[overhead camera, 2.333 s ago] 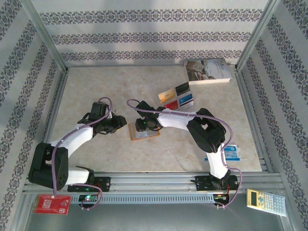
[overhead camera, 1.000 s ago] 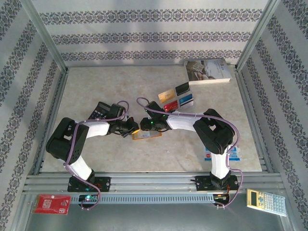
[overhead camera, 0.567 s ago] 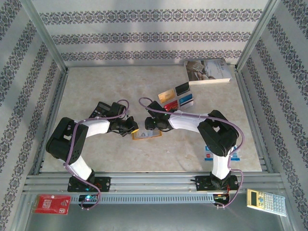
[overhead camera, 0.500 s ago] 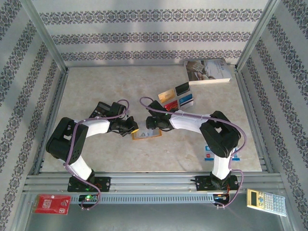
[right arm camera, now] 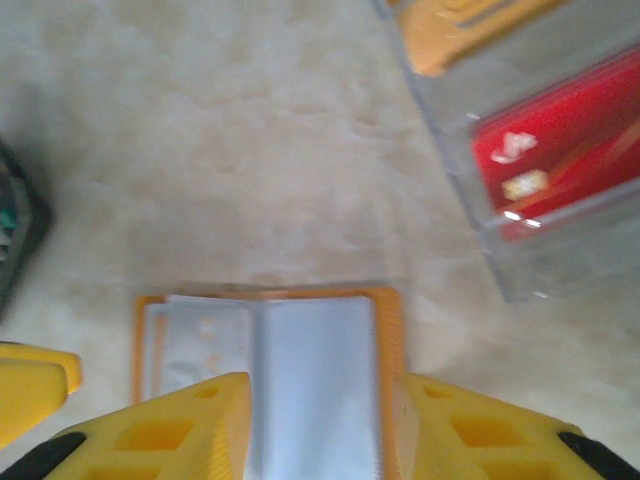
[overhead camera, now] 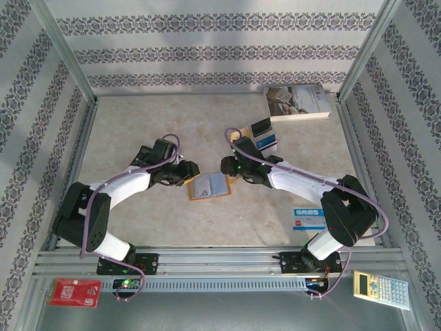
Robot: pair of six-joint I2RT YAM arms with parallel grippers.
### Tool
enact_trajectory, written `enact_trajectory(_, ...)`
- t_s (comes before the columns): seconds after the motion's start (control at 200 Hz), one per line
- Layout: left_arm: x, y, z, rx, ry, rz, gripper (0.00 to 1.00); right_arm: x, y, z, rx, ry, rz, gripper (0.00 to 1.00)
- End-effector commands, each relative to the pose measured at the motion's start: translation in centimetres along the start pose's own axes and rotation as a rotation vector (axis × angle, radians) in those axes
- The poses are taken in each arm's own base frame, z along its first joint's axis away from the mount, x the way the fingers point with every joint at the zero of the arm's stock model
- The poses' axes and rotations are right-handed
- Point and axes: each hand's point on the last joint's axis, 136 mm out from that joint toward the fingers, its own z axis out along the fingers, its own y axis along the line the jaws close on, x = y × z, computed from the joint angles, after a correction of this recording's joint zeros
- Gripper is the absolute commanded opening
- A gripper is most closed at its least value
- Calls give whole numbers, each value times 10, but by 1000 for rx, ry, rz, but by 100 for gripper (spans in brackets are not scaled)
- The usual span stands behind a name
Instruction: Take the credit cards out of the card holder
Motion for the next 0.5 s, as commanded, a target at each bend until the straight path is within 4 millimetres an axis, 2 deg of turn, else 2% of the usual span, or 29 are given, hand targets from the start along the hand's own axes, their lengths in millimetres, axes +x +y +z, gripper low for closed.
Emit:
enact_trajectory(0.0, 2, 6, -8, -63, -17, 17, 42, 9, 29, 6, -196, 57, 20, 41)
enact_trajectory(0.195, 8, 10, 2, -50, 14, -1, 43, 27, 40, 26, -263, 133, 71, 38)
enact_trajectory(0.375, 11, 15, 15, -58, 25, -16, 41, 40, 37, 45, -251, 177, 114, 34)
enact_trajectory(0.495, 14, 23, 23, -73, 40, -31, 36, 46, 34, 55, -237, 200, 140, 30)
